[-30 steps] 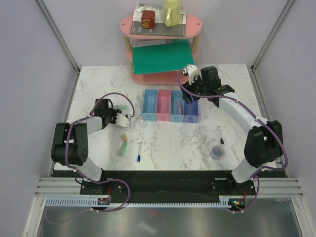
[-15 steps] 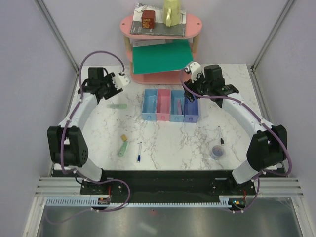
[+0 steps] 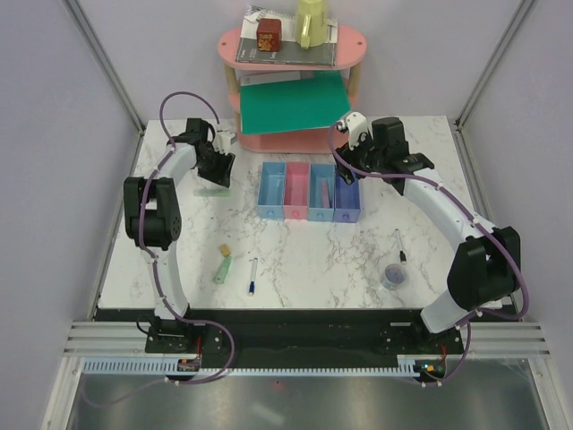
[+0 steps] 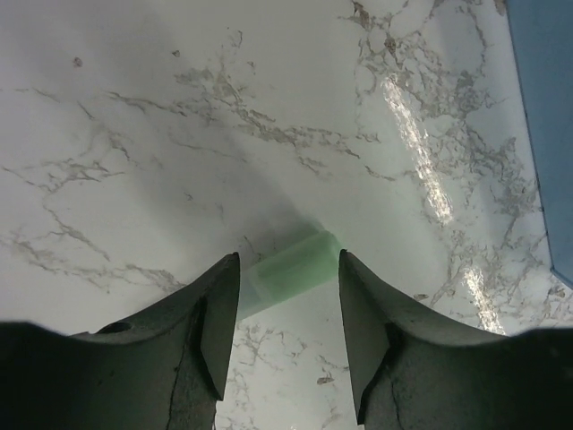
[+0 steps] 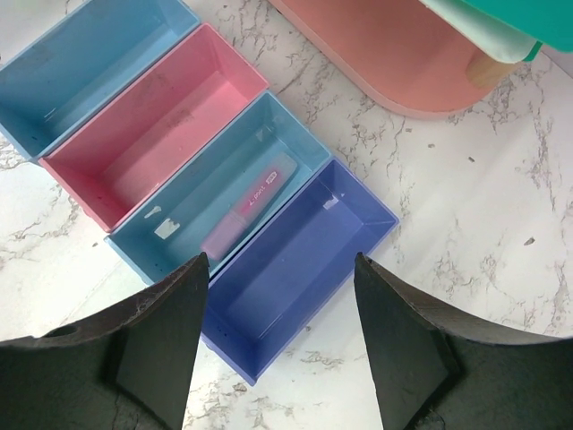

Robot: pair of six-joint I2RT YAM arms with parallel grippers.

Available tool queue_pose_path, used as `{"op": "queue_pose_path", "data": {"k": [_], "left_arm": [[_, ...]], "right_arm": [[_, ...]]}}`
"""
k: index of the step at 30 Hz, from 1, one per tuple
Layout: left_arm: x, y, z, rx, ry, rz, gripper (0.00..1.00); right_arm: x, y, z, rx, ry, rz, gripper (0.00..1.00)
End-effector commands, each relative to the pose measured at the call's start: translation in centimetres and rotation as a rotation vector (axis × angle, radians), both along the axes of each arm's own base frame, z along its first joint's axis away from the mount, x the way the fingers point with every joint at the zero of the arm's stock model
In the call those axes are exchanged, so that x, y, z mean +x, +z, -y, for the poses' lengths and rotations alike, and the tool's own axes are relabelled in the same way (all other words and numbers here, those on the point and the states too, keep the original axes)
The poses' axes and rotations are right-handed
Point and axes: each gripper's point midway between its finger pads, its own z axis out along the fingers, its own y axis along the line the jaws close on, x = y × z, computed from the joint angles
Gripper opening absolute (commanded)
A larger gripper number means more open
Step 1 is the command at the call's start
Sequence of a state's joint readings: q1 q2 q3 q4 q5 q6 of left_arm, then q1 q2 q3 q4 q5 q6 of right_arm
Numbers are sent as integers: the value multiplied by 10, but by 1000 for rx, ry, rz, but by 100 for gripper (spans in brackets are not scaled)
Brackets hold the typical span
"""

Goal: Sort the stationery into containers
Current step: Pick up the pen from the center of the board.

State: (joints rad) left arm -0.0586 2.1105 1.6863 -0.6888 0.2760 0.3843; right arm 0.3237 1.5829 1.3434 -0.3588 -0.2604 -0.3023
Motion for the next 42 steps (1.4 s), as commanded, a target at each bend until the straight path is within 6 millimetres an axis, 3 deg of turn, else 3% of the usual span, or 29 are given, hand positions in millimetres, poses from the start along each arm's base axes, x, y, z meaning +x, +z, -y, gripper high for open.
{"op": "queue_pose_path", "data": {"k": [1,9,14,19,23,32,37,40,42], "left_arm": [[4,3,13,-60,58,-31,55],[-14,-23,11,48,0,-59,51],[-33,-22,13,83,-81,-60,51],[-55,-30,1,149,-128,-89,50],[-68,-16,-13,217,-144,-62,50],[-115,-9,-29,274,-146,-96,49],[-120,18,-31,248,-107,-26,48],[-116,45,-29,226,-78,47,47],[-117,52,-31,220,-55,61,47]], "right_arm": [[7,12,-1,17,-8,30,73],[8,14,-3,27,-4,29,74],[6,15,-1,28,-7,31,74],[2,20,0,35,-5,39,73],[-2,22,1,33,-6,45,73],[-9,28,2,48,-2,56,74],[-15,23,7,32,-3,51,75],[-25,8,16,-16,-10,24,81],[-40,-6,25,-64,9,-10,86]]}}
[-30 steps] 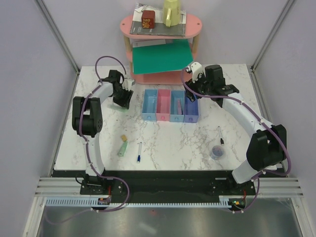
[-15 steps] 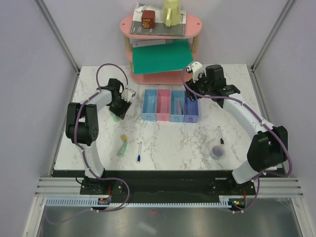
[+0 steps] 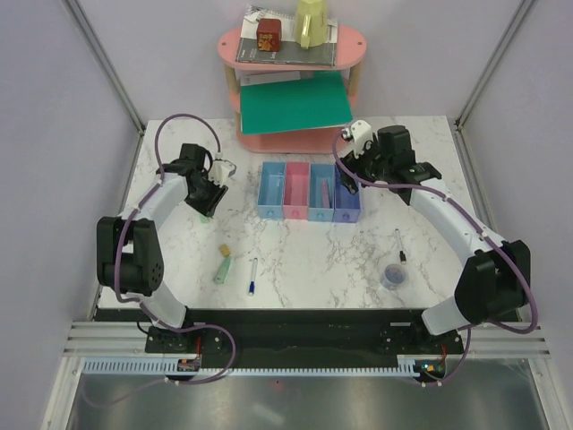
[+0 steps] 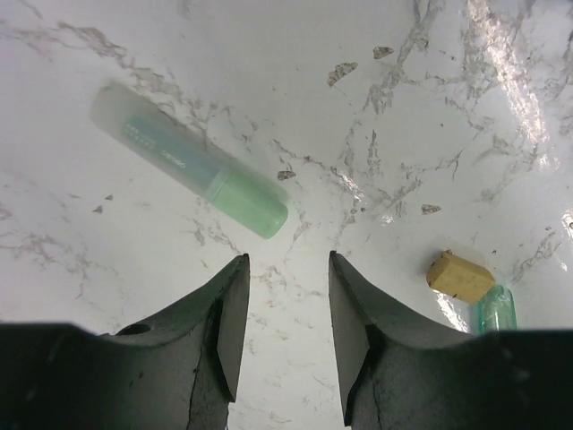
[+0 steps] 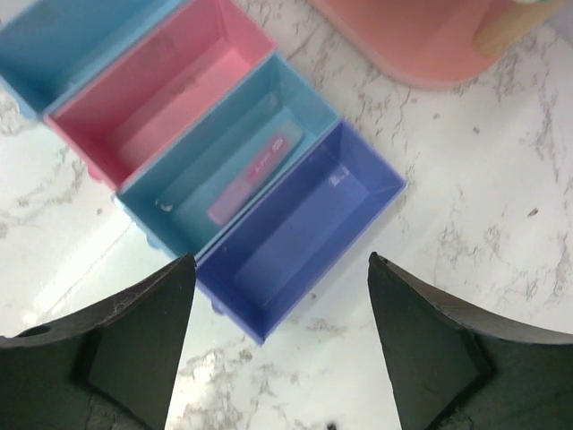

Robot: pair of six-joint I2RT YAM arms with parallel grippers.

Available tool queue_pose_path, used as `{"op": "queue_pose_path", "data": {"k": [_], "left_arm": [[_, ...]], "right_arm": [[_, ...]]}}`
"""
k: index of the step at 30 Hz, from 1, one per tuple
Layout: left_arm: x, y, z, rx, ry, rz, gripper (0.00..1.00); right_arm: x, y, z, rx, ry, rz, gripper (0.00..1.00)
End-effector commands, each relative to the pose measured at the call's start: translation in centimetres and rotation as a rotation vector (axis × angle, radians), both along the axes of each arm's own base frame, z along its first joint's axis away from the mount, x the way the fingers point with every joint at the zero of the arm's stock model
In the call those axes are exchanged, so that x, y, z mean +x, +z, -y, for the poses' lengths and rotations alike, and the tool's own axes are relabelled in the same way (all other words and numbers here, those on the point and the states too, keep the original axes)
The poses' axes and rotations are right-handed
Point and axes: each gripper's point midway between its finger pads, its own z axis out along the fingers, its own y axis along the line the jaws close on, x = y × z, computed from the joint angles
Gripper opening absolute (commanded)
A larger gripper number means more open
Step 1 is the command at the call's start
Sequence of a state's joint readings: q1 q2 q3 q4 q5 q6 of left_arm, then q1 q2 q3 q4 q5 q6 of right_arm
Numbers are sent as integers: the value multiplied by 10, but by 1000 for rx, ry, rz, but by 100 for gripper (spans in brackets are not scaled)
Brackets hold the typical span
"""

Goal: Sort the stationery into containers
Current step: Pick up the pen from the center of the board.

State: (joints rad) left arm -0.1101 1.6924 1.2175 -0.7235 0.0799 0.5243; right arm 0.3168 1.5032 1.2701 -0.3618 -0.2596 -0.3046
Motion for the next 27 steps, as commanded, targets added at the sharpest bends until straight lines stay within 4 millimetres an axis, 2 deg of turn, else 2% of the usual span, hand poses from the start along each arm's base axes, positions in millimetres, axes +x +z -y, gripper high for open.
{"op": "queue_pose_path", "data": {"k": [1,2,4,8,11,12,15,18,23,27], "left_arm": [[3,37,-7,-26,60,103,47],[1,35,-10,-27,75,93,47],[-4,27,-18,-36,122,61,47],[-12,3,-26,-75,207,-20,50],[-13,-9,-19,-125,226,-65,53],[-12,-10,-23,-138,245,-69,57],[-14,-15,-17,-188,273,-98,59],[-13,-20,-13,-209,287,-116,59],[3,-21,-17,-192,303,-77,59],[17,-24,-19,-186,320,-70,59]], "right_arm": [[-28,-10,20,-81,20,-21,87],[-36,-19,25,-113,34,-34,93],[-53,-21,36,-151,46,-56,98],[-90,-28,50,-232,114,-114,98],[-115,-33,61,-281,143,-138,98],[-124,-31,66,-293,146,-135,98],[-142,-38,76,-340,168,-143,98],[-155,-40,84,-377,184,-156,98],[-170,-37,83,-369,222,-163,98],[-179,-44,87,-390,240,-188,98]]}}
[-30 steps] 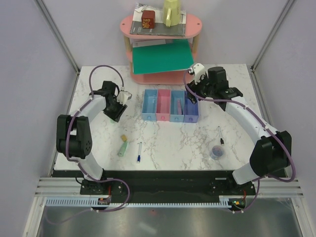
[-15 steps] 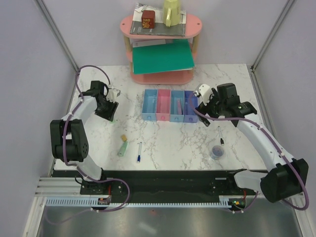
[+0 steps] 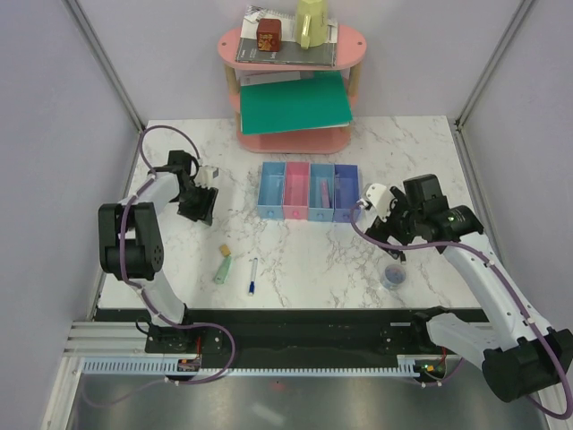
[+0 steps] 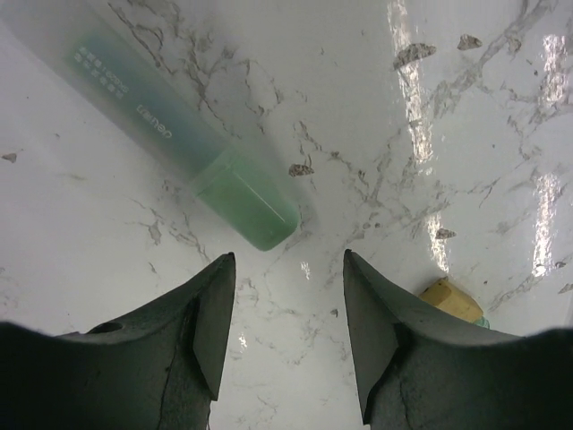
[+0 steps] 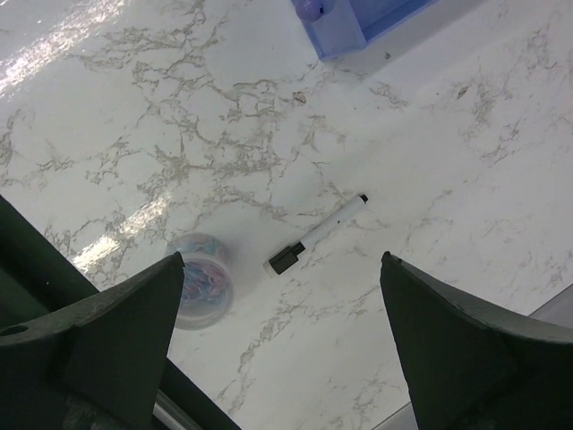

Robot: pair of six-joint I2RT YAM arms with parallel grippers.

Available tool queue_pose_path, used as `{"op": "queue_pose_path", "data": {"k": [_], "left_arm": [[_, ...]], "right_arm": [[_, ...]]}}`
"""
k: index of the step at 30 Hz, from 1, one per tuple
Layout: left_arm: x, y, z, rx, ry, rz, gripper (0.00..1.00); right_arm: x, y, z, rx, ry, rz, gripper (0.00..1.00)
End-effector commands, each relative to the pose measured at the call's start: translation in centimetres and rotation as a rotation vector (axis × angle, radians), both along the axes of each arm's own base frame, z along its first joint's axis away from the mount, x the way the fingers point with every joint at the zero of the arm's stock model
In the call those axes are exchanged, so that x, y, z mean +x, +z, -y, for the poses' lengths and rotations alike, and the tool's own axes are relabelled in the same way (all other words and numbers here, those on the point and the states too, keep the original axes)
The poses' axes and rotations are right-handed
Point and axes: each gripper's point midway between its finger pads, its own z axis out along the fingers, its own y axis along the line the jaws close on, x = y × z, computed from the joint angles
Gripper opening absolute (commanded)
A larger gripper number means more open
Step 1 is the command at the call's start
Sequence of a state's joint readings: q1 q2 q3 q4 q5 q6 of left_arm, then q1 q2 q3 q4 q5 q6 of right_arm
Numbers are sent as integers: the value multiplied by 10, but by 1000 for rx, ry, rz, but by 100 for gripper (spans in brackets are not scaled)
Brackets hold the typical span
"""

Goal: Sort the stationery into containers
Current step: Pick up the pen from the center of the board.

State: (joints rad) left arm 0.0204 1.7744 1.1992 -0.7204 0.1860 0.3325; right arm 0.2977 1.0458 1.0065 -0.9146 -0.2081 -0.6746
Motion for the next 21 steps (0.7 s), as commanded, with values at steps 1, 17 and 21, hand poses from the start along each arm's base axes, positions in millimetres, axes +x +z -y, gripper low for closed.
{"op": "queue_pose_path", "data": {"k": [1,17,21], "left_arm": [[33,4,-1,-10,55,56,59],[51,-24,-14,63,63,58,27],[45,-29,-15,71,58,55,6]], "right_arm": [[-15,-8,5,-32,42,-32,98],[-38,-48,25,-152,82,-133,98],[-44,-66,29,-165,77,-168,98]]}}
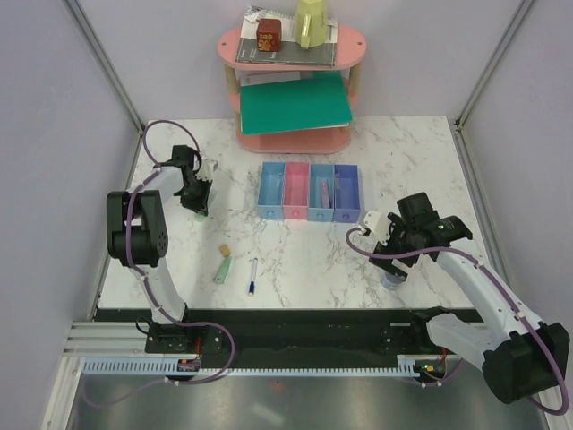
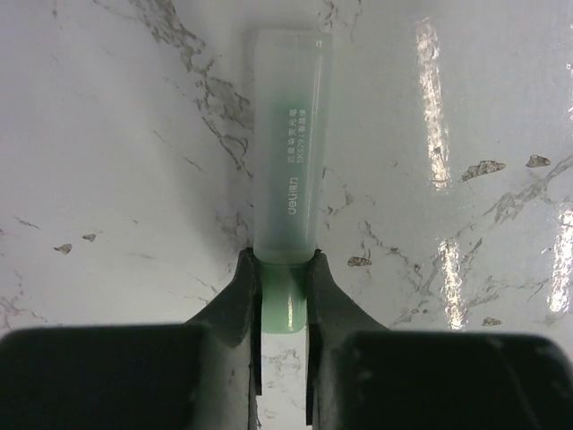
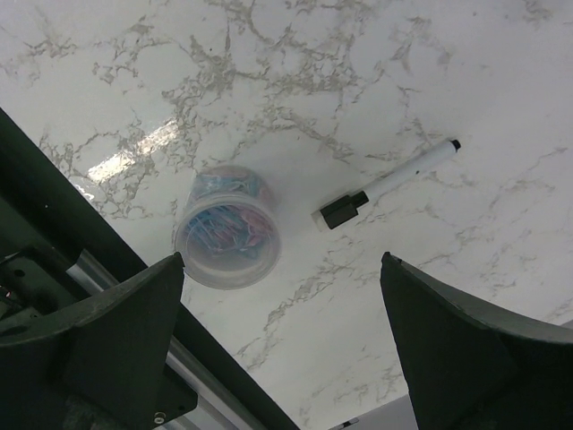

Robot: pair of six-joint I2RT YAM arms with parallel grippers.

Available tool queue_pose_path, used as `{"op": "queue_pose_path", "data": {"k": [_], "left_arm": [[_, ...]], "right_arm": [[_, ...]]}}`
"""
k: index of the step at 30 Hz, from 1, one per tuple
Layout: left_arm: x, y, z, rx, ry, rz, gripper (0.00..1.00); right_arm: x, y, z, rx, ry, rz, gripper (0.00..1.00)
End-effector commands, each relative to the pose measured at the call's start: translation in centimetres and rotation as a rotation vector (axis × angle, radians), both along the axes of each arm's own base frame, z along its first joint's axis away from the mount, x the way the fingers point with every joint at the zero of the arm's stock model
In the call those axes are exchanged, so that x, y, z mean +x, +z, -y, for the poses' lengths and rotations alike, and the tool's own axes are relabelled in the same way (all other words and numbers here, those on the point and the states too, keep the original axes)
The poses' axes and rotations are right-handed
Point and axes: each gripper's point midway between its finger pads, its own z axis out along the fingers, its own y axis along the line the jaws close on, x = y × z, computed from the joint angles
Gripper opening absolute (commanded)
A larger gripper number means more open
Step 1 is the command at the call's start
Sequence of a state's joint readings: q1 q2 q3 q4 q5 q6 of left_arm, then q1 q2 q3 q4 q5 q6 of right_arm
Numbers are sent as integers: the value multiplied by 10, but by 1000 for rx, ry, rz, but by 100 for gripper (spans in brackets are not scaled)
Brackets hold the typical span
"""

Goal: Sort the stationery into containers
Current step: Pick up the pen from the center of the board.

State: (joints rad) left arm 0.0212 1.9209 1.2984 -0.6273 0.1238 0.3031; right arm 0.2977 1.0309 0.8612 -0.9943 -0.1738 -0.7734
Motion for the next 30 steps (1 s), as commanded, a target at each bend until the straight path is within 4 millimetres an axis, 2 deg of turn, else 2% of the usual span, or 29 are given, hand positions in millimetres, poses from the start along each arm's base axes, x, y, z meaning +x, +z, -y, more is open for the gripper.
{"op": "queue_pose_path", "data": {"k": [1,6,9,13,16,17,22,30], "left_arm": [[0,-9,-4,18,10,14,2],[-4,-7,-4,23,-2,22,2],[-3,1,-2,12,-14,43,2],[1,22,2,4,-31,92,2],[5,44,5,0,-55,131,2],[7,57,15,1,-93,156,2],[16,93,27,8,-148,221,2],[28,146,72,37,-293,309,2]], "right_arm": [[-4,-16,7,-37,7,-18,98],[-5,-35,13,-72,-14,-31,98],[-7,-44,14,-72,-26,-42,98],[-10,-52,11,-57,-29,-60,98],[-10,-53,11,-55,-35,-63,98],[-10,-53,10,-52,-33,-66,98],[-17,-42,5,-27,17,-86,98],[-28,-39,-1,-7,108,-137,98]]}}
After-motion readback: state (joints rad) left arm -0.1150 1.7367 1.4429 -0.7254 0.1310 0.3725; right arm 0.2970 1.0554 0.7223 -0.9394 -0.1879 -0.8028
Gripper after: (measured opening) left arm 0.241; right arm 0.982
